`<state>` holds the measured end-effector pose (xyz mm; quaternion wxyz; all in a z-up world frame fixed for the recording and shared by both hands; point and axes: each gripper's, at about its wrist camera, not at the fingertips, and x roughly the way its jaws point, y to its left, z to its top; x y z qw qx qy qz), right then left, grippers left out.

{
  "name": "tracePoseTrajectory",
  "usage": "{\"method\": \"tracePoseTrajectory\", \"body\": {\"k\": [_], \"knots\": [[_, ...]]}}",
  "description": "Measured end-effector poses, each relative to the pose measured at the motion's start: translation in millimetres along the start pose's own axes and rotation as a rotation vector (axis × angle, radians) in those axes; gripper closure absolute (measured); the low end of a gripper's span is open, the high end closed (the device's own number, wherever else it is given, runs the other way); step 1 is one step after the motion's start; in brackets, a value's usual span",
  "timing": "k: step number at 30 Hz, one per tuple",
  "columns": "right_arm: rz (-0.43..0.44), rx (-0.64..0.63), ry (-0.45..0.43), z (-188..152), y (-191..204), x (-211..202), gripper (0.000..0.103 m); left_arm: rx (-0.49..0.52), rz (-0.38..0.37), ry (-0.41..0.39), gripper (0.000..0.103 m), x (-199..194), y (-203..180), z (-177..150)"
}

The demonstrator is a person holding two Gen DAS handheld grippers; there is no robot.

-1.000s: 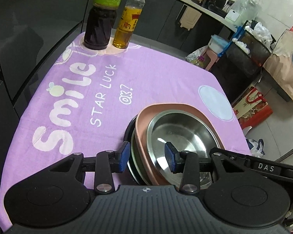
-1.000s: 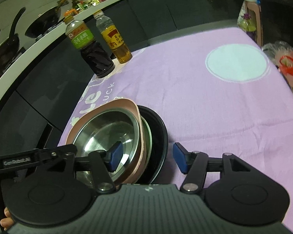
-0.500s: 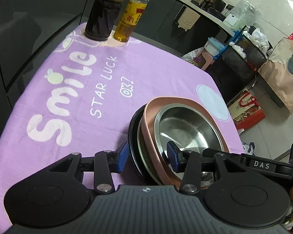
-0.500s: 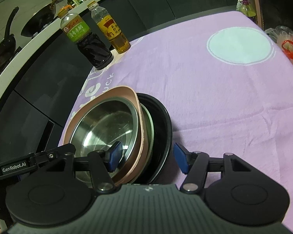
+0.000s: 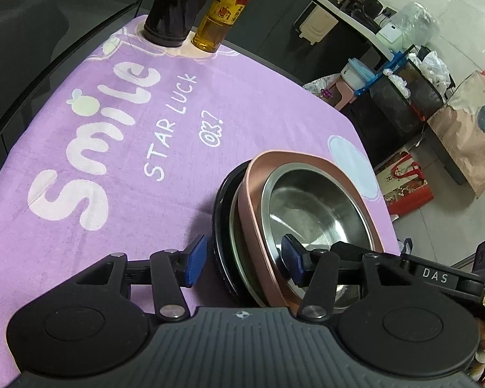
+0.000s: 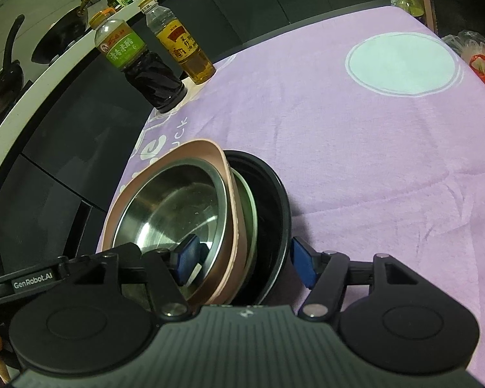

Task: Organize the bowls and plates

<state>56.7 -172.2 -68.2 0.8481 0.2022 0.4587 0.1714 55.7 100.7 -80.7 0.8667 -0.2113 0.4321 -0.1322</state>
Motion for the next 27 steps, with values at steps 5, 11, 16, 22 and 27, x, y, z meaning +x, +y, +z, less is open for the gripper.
{"method": "tracePoseTrajectory", "body": {"k": [5,11,16,22,27], "knots": [[0.01,-0.023,0.003,1,0,1,0.053,0.059,0.004,-0.009,0.054,4,-9,-4],[-0.003,-0.08,-0.006,1,6,0,0.054,0.12,0.039,-0.039,0.054,1,-18,-8],[-0.014,-0.07,-0.007,2,7,-1,0.056,0.127,0.059,-0.04,0.054,2,-22,-7],[-0.02,-0.07,-0.011,4,8,-1,0.057,0.131,0.063,-0.046,0.055,2,-24,-5],[-0.018,-0.073,-0.015,3,10,-3,0.057,0.133,0.065,-0.052,0.055,1,-25,-3]]}}
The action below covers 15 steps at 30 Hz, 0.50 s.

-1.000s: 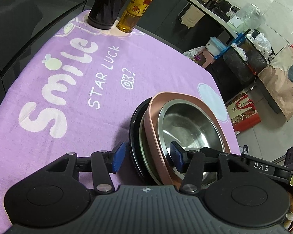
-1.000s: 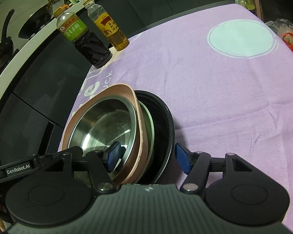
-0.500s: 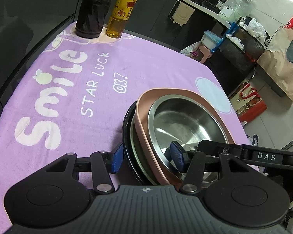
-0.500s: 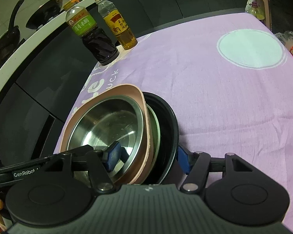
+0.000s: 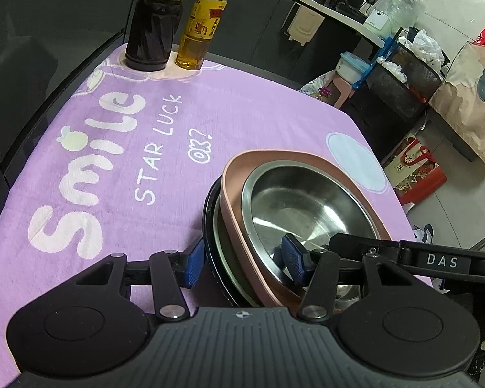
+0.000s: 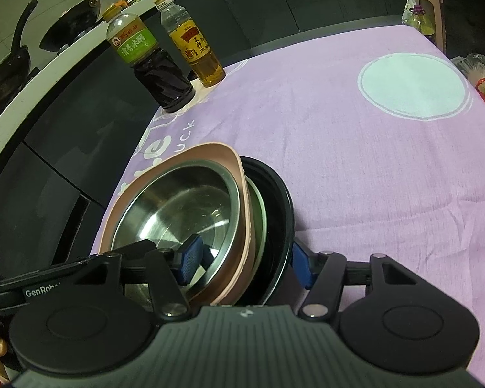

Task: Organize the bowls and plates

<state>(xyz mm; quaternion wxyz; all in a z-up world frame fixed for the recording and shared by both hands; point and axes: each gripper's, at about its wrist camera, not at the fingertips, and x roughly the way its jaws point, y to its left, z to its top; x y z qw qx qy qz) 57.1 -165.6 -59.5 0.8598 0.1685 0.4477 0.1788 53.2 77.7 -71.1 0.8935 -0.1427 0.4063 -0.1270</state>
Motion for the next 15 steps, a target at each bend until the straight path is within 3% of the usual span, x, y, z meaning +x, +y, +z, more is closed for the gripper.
{"method": "tracePoseTrajectory", "body": {"k": [15], "knots": [[-0.007,0.01,-0.013,13,1,-3,0.057,-0.002,-0.003,-0.014,0.055,3,-4,17]]}}
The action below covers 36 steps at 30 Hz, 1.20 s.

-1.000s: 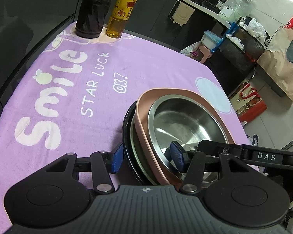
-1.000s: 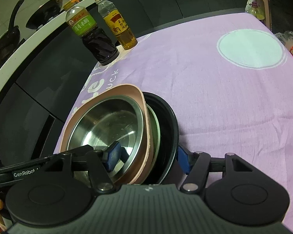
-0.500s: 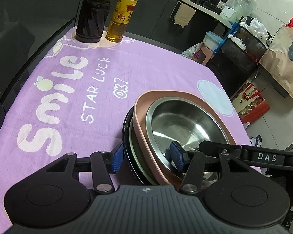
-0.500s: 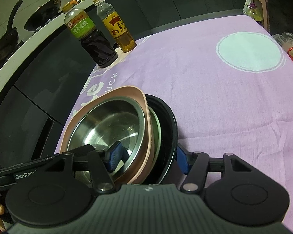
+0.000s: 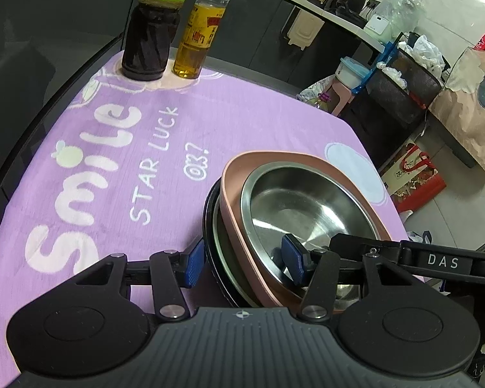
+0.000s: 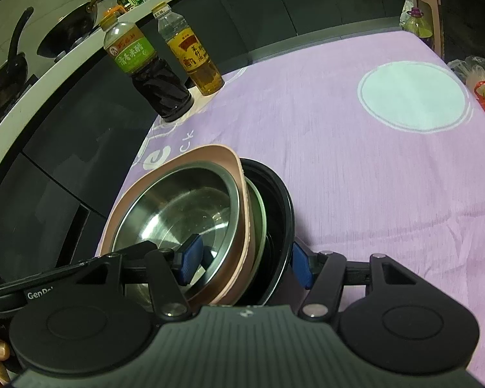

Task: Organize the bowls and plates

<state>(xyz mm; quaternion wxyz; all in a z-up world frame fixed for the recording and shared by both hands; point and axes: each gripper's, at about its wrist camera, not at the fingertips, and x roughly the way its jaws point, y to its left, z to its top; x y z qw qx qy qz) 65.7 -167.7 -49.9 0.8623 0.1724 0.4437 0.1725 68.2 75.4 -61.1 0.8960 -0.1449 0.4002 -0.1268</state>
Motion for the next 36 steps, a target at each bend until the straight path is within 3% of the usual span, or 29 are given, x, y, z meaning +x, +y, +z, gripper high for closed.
{"method": "tracePoseTrajectory", "body": {"k": [18,36], "knots": [[-0.006,0.022,-0.053,44,-2,5,0.057,0.027,0.0,-0.041,0.055,22,-11,48],[-0.018,0.043,-0.063,98,-17,34,0.057,0.032,0.005,-0.059,0.055,73,-12,107]]}}
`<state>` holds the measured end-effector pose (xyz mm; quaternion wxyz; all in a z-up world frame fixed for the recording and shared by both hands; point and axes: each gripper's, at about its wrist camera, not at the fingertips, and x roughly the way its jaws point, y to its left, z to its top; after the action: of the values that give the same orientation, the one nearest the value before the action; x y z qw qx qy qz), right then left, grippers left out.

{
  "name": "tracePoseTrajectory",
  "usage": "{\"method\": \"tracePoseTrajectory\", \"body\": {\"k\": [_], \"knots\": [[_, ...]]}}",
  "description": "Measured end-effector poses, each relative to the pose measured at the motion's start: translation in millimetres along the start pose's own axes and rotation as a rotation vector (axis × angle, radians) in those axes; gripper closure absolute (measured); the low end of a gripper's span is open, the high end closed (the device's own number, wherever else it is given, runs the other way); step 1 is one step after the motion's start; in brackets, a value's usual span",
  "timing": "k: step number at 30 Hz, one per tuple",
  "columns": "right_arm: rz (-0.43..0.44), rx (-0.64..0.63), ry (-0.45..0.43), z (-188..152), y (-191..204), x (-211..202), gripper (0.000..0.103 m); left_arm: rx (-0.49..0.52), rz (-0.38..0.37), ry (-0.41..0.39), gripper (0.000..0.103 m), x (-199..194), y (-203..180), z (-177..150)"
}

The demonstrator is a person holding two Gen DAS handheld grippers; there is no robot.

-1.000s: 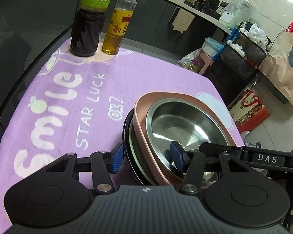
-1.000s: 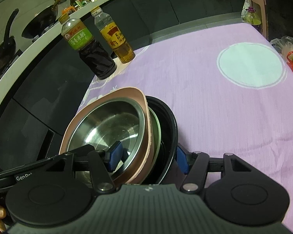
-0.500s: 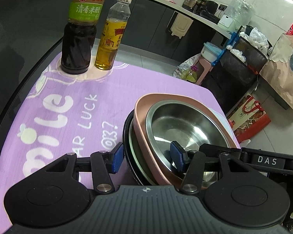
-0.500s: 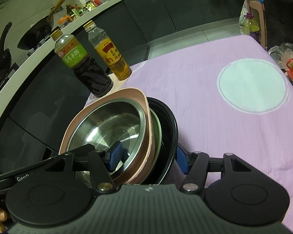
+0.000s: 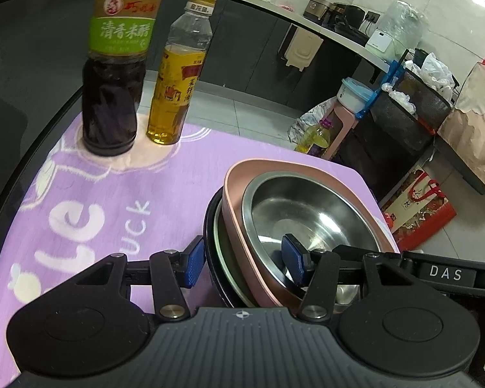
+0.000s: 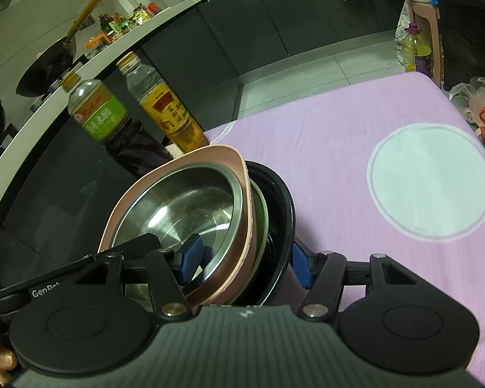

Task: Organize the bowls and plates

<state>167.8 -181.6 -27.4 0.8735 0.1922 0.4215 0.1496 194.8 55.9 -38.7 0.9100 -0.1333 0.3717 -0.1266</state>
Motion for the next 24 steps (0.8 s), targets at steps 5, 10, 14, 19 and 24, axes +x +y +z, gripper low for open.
{"method": "tracePoseTrajectory", "body": {"k": [5,10,14,19,24], "knots": [[-0.008,0.019,0.001,12,-8,11,0.057,-0.021,-0.006,0.004,0.055,18,3,11],[-0.019,0.009,0.003,21,-10,21,0.057,-0.034,0.006,-0.006,0.055,32,6,15],[-0.018,0.016,0.012,26,-13,31,0.057,-0.043,0.02,-0.003,0.055,41,10,19],[-0.016,0.019,0.023,27,-16,41,0.057,-0.052,0.032,0.005,0.055,52,15,20],[-0.036,0.037,0.044,25,-24,52,0.057,-0.064,0.018,0.019,0.053,66,22,15]]}}
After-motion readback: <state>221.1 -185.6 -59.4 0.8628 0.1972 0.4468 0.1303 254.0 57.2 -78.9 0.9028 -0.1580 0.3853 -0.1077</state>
